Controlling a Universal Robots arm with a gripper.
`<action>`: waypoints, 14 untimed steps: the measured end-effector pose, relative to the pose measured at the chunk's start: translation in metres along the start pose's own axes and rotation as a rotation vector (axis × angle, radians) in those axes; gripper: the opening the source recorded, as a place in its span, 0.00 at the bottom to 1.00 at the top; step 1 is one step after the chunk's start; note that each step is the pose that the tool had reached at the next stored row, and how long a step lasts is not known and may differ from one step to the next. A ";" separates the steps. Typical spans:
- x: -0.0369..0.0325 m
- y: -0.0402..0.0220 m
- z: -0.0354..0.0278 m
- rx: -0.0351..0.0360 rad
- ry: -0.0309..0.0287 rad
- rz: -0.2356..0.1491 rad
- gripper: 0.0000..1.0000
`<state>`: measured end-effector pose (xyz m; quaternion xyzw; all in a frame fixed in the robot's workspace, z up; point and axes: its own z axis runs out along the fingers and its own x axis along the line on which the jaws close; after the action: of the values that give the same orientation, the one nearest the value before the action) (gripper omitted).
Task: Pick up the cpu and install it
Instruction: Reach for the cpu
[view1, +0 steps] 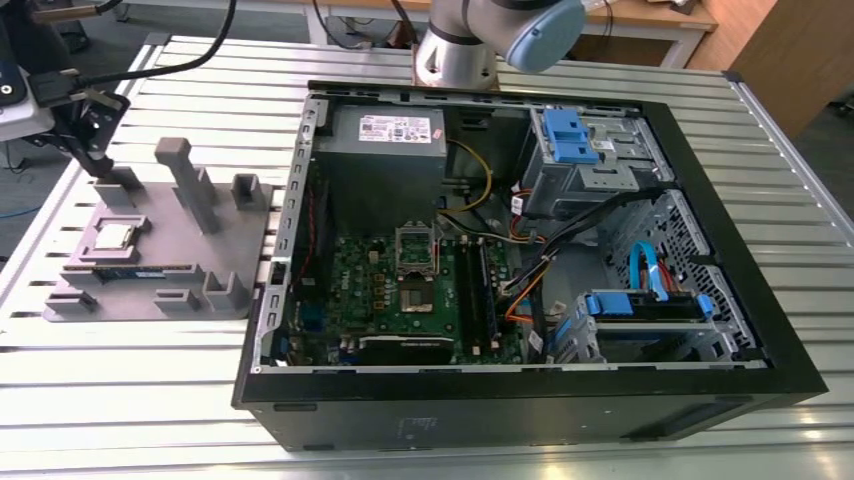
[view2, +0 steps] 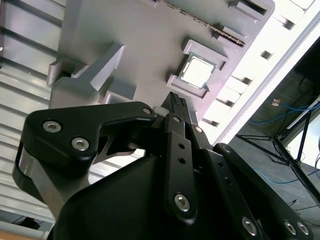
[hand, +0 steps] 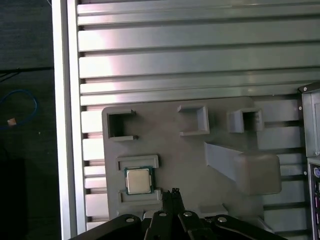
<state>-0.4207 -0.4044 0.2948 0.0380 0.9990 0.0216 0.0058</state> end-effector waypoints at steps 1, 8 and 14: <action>0.0006 -0.0001 0.0016 0.0001 0.0015 0.000 0.11; 0.0049 -0.0009 0.0108 0.0006 0.0080 0.000 0.11; 0.0128 -0.0022 0.0231 0.0010 0.0137 0.001 0.11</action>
<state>-0.4333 -0.4046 0.2716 0.0382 0.9990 0.0213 -0.0010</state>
